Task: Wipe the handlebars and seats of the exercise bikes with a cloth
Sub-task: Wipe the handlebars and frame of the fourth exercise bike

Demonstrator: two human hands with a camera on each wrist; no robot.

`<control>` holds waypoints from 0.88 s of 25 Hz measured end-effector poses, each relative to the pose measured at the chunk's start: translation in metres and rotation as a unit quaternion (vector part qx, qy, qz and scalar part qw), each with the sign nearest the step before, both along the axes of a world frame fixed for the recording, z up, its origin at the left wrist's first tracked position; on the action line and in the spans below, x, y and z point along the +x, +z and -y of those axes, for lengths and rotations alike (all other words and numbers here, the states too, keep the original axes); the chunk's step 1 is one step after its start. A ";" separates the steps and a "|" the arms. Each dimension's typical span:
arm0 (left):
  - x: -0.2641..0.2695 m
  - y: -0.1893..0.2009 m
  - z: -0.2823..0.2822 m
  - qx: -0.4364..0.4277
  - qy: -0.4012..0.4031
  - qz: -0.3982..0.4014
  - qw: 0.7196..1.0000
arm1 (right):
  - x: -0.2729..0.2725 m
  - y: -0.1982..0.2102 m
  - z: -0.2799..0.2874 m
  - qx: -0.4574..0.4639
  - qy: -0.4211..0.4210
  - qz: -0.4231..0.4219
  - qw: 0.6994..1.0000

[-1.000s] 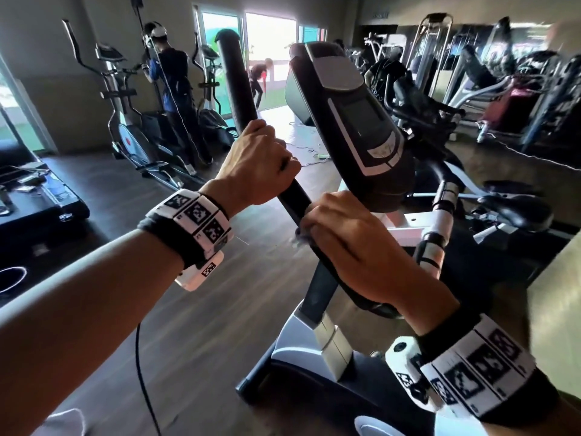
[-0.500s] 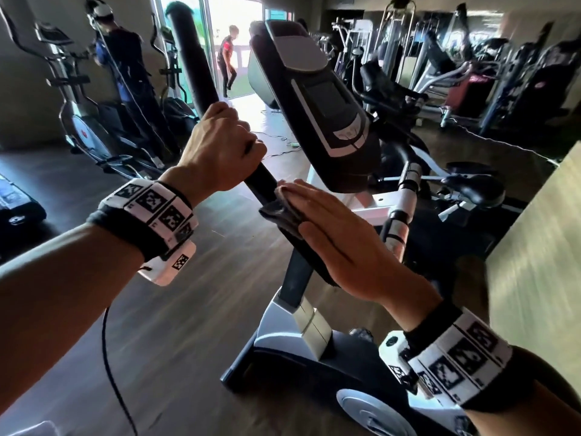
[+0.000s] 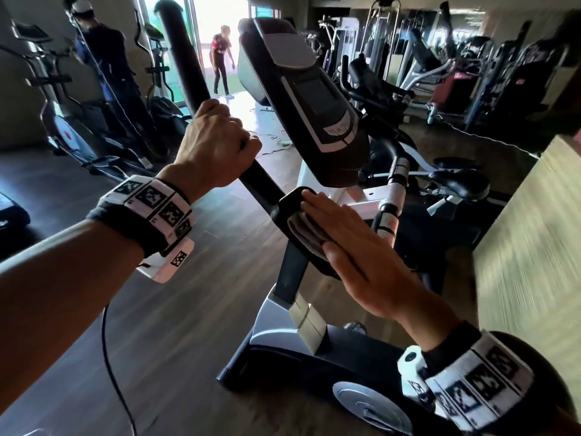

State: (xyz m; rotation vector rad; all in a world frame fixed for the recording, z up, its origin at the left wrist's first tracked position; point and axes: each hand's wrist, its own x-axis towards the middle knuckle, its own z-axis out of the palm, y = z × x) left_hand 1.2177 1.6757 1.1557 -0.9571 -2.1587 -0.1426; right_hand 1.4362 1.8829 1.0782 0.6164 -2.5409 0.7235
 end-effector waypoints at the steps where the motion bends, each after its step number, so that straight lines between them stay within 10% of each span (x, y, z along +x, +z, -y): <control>1: -0.001 0.000 0.000 0.003 0.002 0.003 1.000 | -0.007 0.006 0.006 0.014 -0.026 0.019 0.999; 22: -0.006 -0.008 0.004 0.050 -0.051 0.004 0.997 | -0.014 0.002 0.034 0.009 -0.070 -0.029 0.997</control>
